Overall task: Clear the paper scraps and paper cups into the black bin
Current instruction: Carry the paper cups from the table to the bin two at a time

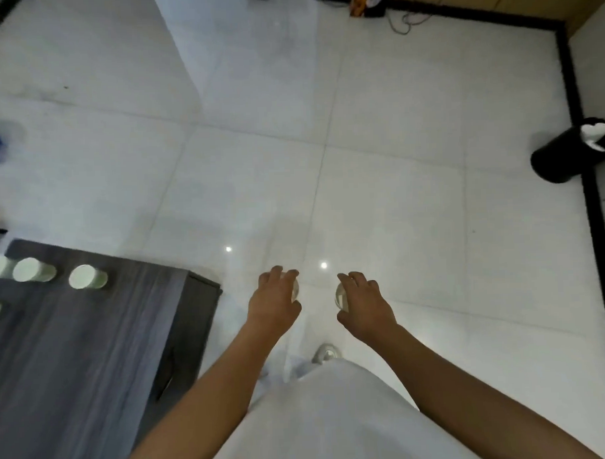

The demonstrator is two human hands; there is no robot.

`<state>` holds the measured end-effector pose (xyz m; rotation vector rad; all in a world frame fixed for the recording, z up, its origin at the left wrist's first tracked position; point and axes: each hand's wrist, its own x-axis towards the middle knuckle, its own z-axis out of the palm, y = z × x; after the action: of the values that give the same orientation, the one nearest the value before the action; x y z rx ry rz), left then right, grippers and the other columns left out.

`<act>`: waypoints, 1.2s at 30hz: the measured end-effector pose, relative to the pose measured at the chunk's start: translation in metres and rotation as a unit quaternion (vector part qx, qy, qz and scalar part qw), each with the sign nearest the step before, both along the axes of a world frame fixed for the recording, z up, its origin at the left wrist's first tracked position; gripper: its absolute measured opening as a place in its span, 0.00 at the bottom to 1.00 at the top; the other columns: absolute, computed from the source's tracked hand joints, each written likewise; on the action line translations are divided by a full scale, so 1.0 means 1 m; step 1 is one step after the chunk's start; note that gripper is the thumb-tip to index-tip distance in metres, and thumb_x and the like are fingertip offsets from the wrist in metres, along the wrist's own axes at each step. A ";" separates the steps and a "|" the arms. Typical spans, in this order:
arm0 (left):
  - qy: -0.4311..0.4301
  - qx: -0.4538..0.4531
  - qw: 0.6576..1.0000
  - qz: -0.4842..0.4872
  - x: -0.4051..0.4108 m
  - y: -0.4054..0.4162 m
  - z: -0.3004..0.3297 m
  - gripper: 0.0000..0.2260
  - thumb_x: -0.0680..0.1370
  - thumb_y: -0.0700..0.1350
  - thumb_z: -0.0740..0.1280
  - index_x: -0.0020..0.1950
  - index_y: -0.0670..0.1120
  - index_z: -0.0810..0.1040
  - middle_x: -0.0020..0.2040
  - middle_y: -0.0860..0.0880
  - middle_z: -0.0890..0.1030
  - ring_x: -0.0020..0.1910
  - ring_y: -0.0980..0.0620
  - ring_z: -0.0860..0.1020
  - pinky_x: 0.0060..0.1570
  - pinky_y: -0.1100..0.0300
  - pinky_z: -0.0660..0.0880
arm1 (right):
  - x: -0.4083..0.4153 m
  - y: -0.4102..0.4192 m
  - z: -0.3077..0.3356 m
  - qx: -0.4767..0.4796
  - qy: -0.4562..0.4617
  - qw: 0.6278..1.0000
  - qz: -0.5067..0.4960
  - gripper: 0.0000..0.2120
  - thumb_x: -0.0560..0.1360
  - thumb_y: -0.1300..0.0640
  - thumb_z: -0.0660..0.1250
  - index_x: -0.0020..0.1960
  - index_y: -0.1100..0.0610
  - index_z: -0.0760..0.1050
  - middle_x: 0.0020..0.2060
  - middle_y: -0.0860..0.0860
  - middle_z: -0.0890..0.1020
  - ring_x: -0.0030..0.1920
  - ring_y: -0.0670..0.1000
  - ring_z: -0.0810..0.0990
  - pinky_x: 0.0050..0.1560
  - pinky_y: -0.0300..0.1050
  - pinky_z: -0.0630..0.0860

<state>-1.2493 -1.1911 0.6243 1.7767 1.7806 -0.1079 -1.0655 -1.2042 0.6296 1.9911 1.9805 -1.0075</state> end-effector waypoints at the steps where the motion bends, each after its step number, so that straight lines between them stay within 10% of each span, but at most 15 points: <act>1: -0.004 0.004 1.000 -0.020 0.021 0.010 0.004 0.26 0.74 0.44 0.66 0.72 0.52 0.65 0.70 0.50 0.65 0.68 0.48 0.63 0.55 0.56 0.72 | 0.022 0.002 0.004 0.001 -0.001 1.000 -0.024 0.34 0.74 0.58 0.65 0.76 0.52 0.55 0.72 0.50 0.61 0.67 0.56 0.63 0.57 0.49 0.73; 19: -0.025 0.040 0.929 -0.367 0.336 0.244 0.028 0.26 0.75 0.46 0.66 0.73 0.52 0.63 0.72 0.50 0.63 0.69 0.49 0.63 0.55 0.54 0.73 | 0.315 0.113 0.029 0.048 -0.031 0.924 -0.379 0.33 0.74 0.54 0.68 0.75 0.51 0.58 0.71 0.49 0.62 0.67 0.56 0.64 0.55 0.49 0.76; 36: -0.010 0.036 0.865 -0.501 0.630 0.418 0.038 0.27 0.76 0.47 0.66 0.73 0.53 0.62 0.72 0.50 0.61 0.69 0.49 0.62 0.53 0.54 0.74 | 0.553 0.247 0.023 0.059 -0.025 0.879 -0.472 0.33 0.75 0.53 0.67 0.76 0.51 0.56 0.71 0.50 0.62 0.67 0.55 0.65 0.57 0.47 0.75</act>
<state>-0.6190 -0.7735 0.6620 2.5596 0.6727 -0.4349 -0.5126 -0.9572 0.6528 3.0844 0.9683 -0.9401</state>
